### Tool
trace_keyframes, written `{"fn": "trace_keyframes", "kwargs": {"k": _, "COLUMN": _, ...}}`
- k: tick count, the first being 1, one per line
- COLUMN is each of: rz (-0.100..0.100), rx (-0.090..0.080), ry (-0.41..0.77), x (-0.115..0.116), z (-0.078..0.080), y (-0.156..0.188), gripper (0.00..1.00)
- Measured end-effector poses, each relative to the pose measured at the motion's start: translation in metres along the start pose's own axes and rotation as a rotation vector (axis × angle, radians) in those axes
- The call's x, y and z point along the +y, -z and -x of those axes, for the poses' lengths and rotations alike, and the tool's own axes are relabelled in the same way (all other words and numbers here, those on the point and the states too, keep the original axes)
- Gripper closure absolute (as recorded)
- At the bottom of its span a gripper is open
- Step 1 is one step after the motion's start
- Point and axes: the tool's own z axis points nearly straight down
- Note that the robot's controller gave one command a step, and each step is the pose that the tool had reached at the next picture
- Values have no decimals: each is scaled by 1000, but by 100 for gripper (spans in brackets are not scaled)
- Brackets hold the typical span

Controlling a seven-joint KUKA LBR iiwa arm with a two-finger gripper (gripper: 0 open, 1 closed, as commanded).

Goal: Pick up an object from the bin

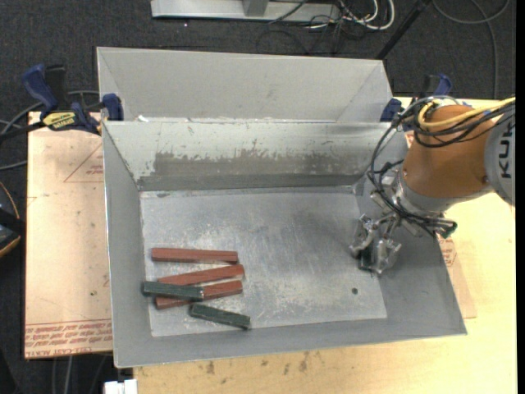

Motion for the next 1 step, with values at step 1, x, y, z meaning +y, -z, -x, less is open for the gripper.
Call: {"fn": "trace_keyframes", "kwargs": {"k": 1, "rz": -14, "rx": 11, "ry": -15, "x": -3, "z": -6, "y": 139, "gripper": 100}}
